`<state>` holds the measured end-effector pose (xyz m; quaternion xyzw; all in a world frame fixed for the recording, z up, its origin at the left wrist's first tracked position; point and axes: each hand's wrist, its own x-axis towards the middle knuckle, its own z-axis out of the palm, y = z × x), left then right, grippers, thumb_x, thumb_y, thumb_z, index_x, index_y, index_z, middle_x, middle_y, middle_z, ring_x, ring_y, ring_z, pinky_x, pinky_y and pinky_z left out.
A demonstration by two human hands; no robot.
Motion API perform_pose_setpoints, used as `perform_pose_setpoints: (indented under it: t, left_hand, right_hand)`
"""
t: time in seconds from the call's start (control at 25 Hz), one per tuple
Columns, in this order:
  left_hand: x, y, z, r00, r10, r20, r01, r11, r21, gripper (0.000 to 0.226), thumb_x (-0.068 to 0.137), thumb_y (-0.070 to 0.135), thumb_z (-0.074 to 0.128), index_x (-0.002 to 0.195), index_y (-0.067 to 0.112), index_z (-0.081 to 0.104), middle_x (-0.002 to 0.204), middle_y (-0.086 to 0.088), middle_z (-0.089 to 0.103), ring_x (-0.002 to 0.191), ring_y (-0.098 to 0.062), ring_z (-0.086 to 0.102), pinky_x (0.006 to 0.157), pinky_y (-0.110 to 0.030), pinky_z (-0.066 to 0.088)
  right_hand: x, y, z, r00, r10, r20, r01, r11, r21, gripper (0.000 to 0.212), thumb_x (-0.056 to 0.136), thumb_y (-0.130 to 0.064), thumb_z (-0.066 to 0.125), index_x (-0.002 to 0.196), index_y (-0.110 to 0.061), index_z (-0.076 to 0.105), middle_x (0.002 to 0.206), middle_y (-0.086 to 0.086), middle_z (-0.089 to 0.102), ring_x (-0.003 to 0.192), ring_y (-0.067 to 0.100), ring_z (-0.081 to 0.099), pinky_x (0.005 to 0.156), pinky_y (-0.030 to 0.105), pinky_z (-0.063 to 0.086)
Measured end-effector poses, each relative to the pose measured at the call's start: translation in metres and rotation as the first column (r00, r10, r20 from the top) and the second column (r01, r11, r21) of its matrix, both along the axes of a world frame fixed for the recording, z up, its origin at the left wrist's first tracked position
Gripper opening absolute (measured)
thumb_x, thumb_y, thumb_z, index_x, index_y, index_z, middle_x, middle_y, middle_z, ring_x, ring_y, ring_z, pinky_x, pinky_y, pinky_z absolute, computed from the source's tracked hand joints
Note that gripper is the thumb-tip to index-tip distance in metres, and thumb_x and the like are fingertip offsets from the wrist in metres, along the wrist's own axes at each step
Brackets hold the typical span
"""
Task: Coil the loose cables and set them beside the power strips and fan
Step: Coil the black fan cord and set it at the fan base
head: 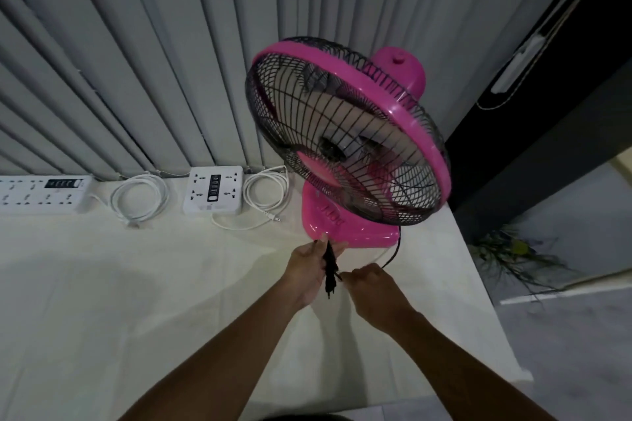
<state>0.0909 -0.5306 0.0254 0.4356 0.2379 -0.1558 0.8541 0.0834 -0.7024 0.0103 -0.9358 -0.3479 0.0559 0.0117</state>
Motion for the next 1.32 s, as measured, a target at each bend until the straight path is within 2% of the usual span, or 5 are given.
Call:
perform_pose_setpoints:
  t: [0.28, 0.6, 0.84, 1.04, 1.32]
  left_hand:
    - [0.020, -0.036, -0.006, 0.911, -0.352, -0.215, 0.393, 0.579, 0.714, 0.029, 0.094, 0.031, 0.051, 0.089, 0.008, 0.069, 0.084, -0.010, 0.073, 0.068, -0.018, 0.066, 0.058, -0.024, 0.048]
    - [0.027, -0.046, -0.003, 0.884, -0.422, -0.201, 0.468, 0.805, 0.365, 0.066, 0.100, 0.060, 0.028, 0.068, 0.008, 0.055, 0.041, -0.001, 0.044, 0.037, -0.013, 0.035, 0.052, -0.027, 0.039]
    - [0.040, -0.077, -0.011, 0.957, -0.187, -0.222, 0.255, 0.907, 0.335, 0.059, 0.101, 0.054, 0.032, 0.066, 0.010, 0.050, 0.035, 0.003, 0.035, 0.029, -0.009, 0.027, 0.048, -0.026, 0.030]
    - [0.053, -0.093, -0.015, 0.969, -0.097, -0.227, 0.182, 0.904, 0.388, 0.052, 0.101, 0.043, 0.042, 0.061, 0.010, 0.052, 0.038, 0.001, 0.040, 0.033, -0.012, 0.029, 0.051, -0.031, 0.030]
    - [0.058, -0.109, -0.016, 0.955, -0.092, -0.281, 0.224, 0.845, 0.485, 0.054, 0.099, 0.049, 0.044, 0.062, 0.012, 0.056, 0.050, -0.001, 0.054, 0.043, -0.017, 0.045, 0.058, -0.030, 0.044]
  right_hand:
    - [0.040, -0.001, 0.025, 0.991, 0.103, 0.090, -0.092, 0.989, -0.114, 0.023, 0.073, -0.038, 0.082, 0.088, -0.022, 0.075, 0.076, -0.003, 0.077, 0.070, 0.020, 0.070, 0.081, 0.033, 0.052]
    - [0.091, -0.048, 0.040, 0.767, -0.038, -0.641, 0.465, 0.721, 0.513, 0.022, 0.081, -0.019, 0.086, 0.082, -0.032, 0.069, 0.078, -0.024, 0.070, 0.075, -0.007, 0.065, 0.069, 0.007, 0.050]
    - [0.096, -0.070, 0.016, 0.712, -0.031, -0.702, 0.520, 0.694, 0.498, 0.018, 0.098, -0.013, 0.066, 0.097, -0.003, 0.081, 0.094, 0.018, 0.079, 0.093, 0.030, 0.075, 0.086, 0.041, 0.060]
    - [0.092, -0.089, 0.024, 0.435, 0.089, -0.896, 0.726, 0.553, 0.408, 0.028, 0.102, -0.022, 0.059, 0.094, -0.006, 0.081, 0.089, 0.000, 0.079, 0.088, 0.008, 0.071, 0.081, 0.018, 0.054]
    - [0.104, -0.098, 0.021, 0.579, -0.033, -0.815, 0.565, 0.737, 0.371, 0.024, 0.100, -0.011, 0.064, 0.090, 0.008, 0.076, 0.076, 0.016, 0.068, 0.073, 0.023, 0.063, 0.072, 0.030, 0.053]
